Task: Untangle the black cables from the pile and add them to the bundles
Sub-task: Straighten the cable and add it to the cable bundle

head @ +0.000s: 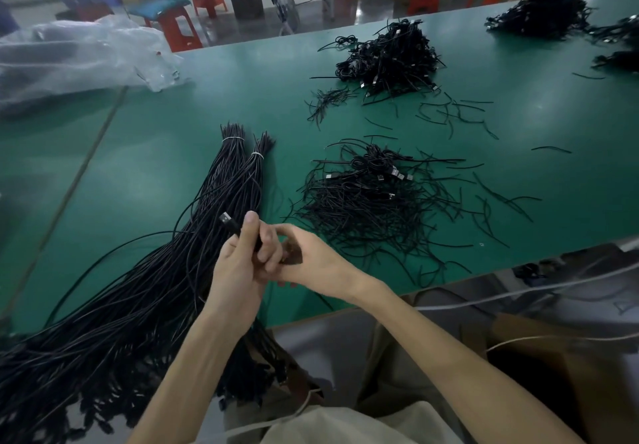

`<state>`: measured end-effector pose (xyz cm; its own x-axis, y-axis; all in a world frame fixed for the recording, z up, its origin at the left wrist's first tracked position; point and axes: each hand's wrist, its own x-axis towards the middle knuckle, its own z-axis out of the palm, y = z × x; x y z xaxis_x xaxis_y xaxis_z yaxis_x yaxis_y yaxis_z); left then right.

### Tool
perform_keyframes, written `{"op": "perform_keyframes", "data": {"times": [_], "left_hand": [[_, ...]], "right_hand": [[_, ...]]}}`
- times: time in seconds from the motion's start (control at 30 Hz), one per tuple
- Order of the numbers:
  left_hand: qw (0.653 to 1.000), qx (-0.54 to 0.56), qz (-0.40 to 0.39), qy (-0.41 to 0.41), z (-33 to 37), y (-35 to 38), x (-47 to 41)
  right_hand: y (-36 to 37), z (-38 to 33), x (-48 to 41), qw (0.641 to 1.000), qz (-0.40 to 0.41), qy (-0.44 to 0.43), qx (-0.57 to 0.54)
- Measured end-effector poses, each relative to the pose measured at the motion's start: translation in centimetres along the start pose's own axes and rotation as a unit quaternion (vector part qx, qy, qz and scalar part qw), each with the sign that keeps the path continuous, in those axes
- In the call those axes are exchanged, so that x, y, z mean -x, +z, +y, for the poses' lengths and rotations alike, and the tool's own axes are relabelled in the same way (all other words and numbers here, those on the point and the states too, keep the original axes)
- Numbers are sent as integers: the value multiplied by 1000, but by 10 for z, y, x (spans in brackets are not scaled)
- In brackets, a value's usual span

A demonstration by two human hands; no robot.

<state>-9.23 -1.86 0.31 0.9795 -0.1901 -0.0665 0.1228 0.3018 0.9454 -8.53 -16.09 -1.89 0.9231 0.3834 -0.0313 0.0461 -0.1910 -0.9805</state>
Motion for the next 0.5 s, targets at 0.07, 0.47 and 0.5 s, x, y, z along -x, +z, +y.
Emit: {"op": "perform_keyframes", "data": {"times": [0.07, 0.47, 0.5], "left_hand": [[999, 25, -48, 0, -1, 0, 1], [982, -93, -161, 24, 6, -32, 2], [982, -129, -135, 39, 6, -33, 3]], "right_hand": [[-1, 0, 2, 999, 17, -6, -45], [2, 3, 9, 986, 147, -65, 35], [1, 2, 9, 984, 150, -77, 57]]}}
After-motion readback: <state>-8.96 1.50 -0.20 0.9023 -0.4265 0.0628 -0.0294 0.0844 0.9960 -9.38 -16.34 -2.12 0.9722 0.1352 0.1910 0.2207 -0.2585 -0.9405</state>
